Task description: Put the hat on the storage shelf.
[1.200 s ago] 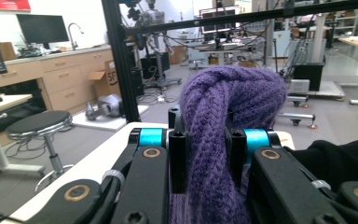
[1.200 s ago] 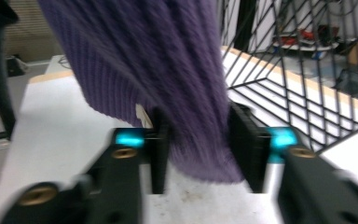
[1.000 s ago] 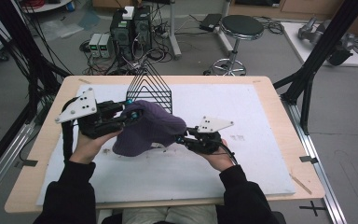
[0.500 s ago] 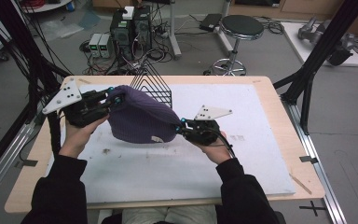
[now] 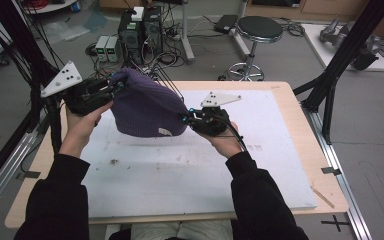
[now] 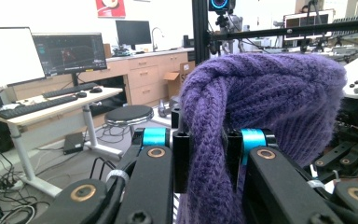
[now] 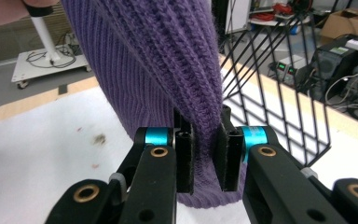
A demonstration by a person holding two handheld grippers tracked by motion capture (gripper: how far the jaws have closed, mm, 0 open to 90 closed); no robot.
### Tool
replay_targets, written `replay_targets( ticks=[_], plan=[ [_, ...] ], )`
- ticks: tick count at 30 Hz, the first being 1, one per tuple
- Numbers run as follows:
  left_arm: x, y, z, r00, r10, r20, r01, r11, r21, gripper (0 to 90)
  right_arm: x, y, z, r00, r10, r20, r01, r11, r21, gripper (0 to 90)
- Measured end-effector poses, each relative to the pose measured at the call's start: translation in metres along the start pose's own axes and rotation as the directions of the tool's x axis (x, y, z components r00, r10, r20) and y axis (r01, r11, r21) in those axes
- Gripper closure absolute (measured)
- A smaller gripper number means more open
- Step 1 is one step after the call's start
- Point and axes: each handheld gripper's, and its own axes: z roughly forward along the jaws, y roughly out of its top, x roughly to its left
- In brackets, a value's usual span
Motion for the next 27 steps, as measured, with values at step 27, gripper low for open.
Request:
replay_targets(
  ticks=[27],
  plan=[
    [0.047, 0.033, 0.032, 0.9913, -0.004, -0.132, -0.003, 0.9989, -0.046, 80.5, -0.035, 0.058, 0.016, 0.9947, 0.037, 0.096, -0.022, 0.9890, -0.146, 80.6]
  ],
)
